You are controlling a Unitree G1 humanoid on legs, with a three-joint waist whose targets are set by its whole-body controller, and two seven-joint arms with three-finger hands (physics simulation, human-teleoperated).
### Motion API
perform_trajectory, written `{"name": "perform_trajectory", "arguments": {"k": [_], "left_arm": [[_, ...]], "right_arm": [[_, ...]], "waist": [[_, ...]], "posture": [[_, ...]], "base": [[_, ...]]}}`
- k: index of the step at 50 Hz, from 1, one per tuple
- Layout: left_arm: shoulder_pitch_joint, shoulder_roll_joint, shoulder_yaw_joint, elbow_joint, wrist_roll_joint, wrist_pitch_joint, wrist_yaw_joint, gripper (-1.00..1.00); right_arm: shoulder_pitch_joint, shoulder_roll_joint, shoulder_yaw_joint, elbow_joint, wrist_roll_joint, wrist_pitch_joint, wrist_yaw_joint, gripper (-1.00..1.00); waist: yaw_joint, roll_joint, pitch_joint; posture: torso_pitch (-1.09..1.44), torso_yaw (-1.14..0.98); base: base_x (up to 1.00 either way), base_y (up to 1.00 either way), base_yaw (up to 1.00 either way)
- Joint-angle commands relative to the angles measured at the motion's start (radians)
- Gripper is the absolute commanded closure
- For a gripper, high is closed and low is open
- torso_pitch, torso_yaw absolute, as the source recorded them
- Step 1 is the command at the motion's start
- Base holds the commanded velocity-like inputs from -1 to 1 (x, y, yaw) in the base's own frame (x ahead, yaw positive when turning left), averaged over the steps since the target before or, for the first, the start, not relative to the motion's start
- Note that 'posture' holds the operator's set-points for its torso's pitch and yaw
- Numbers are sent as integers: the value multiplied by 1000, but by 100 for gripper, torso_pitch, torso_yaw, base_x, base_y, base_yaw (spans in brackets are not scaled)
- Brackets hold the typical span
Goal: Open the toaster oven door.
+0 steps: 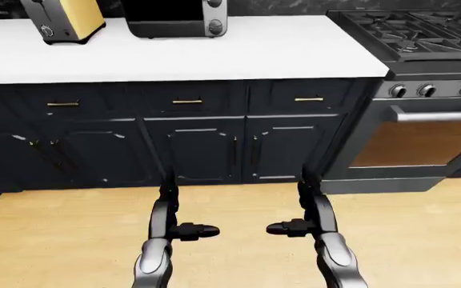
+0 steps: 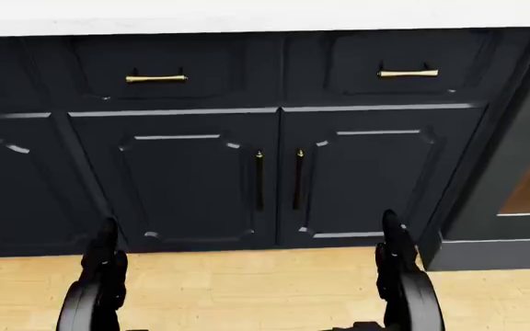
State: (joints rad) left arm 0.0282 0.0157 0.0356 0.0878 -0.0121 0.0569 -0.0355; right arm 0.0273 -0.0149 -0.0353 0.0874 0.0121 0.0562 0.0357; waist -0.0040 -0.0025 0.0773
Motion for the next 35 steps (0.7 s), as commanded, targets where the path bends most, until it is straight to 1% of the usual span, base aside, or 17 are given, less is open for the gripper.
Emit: {"name": "perform_trajectory", "arguments": {"k": [1,2,3,4,5,7,8,10,14,16,20,22,23,27,29,30,35], "left_arm": [[-14,19,17,-184,-27,16,-23,-100],[-10,24,14,-195,-11,8,-32,-100],[-7,22,11,-213,-3,19,-38,-100],[-3,20,8,-228,4,23,-42,-100],[-3,17,10,-231,3,27,-44,-100],[-7,11,16,-233,-10,45,-45,-100],[-9,11,15,-229,-9,43,-44,-100],[-13,10,12,-231,-6,47,-44,-100],[-2,12,7,-294,-1,91,-51,-100],[-2,12,15,-312,-4,103,-49,-100],[-9,16,17,-408,6,181,-48,-100],[-8,16,12,-476,13,235,-49,-100],[-18,18,17,-494,13,257,-52,-100],[-81,34,33,-656,15,438,-59,-100],[-122,42,43,-714,15,517,-59,-100],[-134,44,47,-726,14,534,-60,-100],[-265,81,89,-843,-6,729,-55,-100]], "right_arm": [[-36,-6,-5,-108,3,-46,-4,-100],[-35,-6,-5,-116,3,-45,-5,-100],[-33,-5,-6,-121,2,-46,-7,-100],[-35,-5,-8,-124,5,-49,-7,-100],[-25,-4,-5,-155,3,-29,-9,-100],[-32,-6,-10,-135,7,-49,-7,-100],[-33,-6,-11,-137,7,-48,-7,-100],[-30,-7,-12,-172,8,-22,-10,-100],[-33,-6,-17,-224,14,14,-14,-100],[-36,-5,-18,-244,19,30,-18,-100],[-46,-11,-26,-362,17,131,-37,-100],[-43,-12,-26,-452,18,205,-41,-100],[-49,-13,-27,-479,19,230,-41,-100],[-86,-19,-51,-571,47,329,-41,-100],[-108,-26,-61,-583,59,351,-41,-100],[-113,-28,-62,-593,61,363,-41,-100],[-177,-47,-78,-736,92,516,-55,-100]], "waist": [[-2,-8,-1],[4,-7,-38],[9,0,-64],[8,0,-35],[7,-8,-21],[10,-7,-66],[10,-6,-72],[11,-5,-75],[10,-3,-82],[9,-3,-83],[9,-4,-88],[10,-4,-90],[10,-4,-91],[10,-4,-92],[9,-4,-91],[9,-4,-90],[10,-3,-87]], "posture": [[0,0],[0,0],[0,0],[0,0],[0,0],[0,0],[0,0],[0,0],[0,0],[0,0],[0,0],[0,0],[0,0],[0,0],[0,0],[0,0],[0,0]], "base": [[0,0,0],[0,0,0],[0,0,0],[0,0,0],[0,0,0],[0,0,0],[0,0,0],[0,0,0],[0,0,0],[0,0,0],[0,0,0],[0,0,0],[0,0,0],[0,0,0],[0,0,0],[0,0,0],[0,0,0]]}}
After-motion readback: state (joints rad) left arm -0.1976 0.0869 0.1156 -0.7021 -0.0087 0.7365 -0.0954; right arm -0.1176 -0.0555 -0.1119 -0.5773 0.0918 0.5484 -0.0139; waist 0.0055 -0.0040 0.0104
